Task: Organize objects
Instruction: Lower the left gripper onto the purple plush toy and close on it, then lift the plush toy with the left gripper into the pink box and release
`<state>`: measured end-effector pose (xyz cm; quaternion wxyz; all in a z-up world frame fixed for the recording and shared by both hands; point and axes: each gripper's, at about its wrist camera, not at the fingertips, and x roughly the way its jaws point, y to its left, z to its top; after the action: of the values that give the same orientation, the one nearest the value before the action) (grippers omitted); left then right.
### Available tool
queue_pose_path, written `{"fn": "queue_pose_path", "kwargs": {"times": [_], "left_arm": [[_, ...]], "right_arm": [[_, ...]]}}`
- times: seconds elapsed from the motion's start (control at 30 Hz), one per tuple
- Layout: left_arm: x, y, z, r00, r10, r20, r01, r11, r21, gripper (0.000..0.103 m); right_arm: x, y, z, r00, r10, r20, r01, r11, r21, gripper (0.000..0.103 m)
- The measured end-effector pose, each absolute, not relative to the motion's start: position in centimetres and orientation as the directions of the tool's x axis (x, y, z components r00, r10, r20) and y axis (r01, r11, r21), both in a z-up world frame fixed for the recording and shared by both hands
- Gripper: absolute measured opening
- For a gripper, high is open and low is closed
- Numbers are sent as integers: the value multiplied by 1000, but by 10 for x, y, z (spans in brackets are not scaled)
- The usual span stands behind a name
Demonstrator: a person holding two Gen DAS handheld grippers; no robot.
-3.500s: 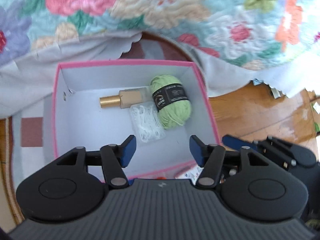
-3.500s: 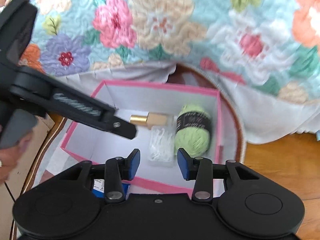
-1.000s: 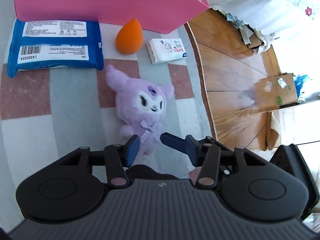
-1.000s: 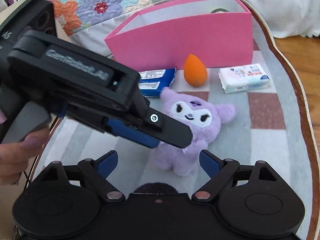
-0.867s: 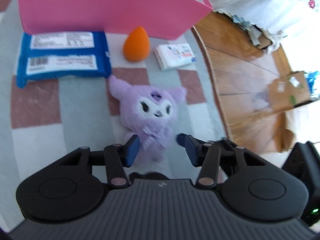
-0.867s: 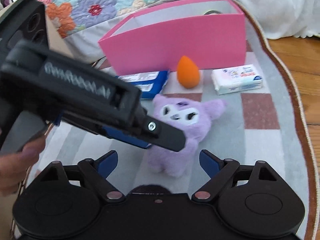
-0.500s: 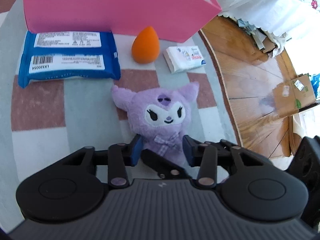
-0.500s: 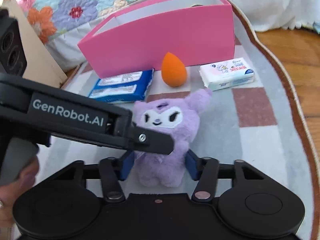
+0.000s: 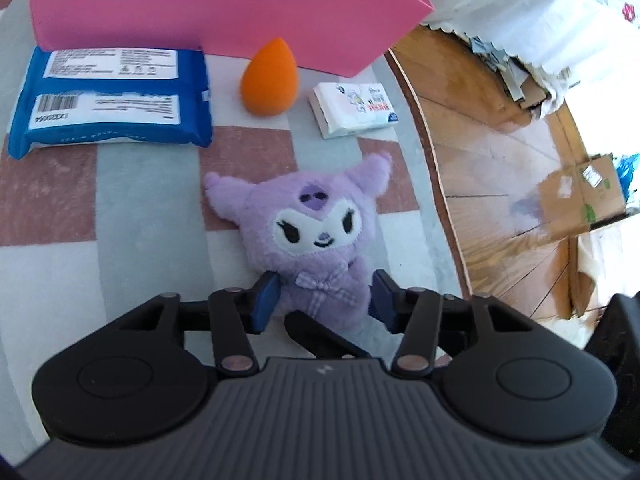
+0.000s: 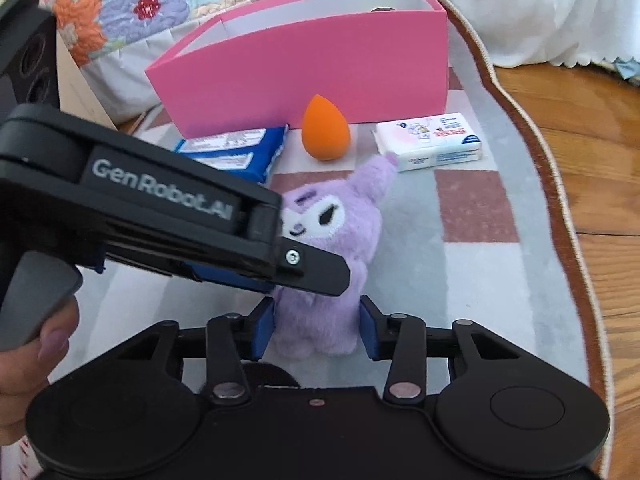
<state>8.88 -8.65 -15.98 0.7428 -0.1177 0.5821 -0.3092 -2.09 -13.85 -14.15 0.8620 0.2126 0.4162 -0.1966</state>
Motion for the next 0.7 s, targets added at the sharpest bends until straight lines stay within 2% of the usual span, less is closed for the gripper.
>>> {"fn": "queue_pose_path", "kwargs": {"times": [0.03, 0.1, 0.13, 0.17, 0.27, 0.7], "left_arm": [[87, -89, -161, 131, -590, -797, 324, 785, -528, 59], [83, -94, -161, 151, -584, -797, 342, 788, -512, 58], [81, -97, -160, 161, -579, -799, 353, 790, -501, 55], [78, -98, -159, 166, -574, -802, 361, 792, -492, 48], [71, -98, -153, 173, -587, -791, 376, 782, -498, 43], [45, -64, -92, 204, -610, -765, 418, 761, -496, 42]], "right_arm": [[-23, -138, -141, 575, -167, -801, 516, 834, 197, 49], [-27, -138, -141, 581, -171, -796, 509, 839, 191, 47], [-29, -137, -141, 587, -174, -791, 501, 846, 185, 45], [-30, -136, -140, 590, -181, -787, 493, 853, 173, 44], [-36, -134, -135, 586, -200, -785, 491, 858, 148, 41], [-46, -103, -80, 654, -177, -735, 452, 871, 193, 40]]}}
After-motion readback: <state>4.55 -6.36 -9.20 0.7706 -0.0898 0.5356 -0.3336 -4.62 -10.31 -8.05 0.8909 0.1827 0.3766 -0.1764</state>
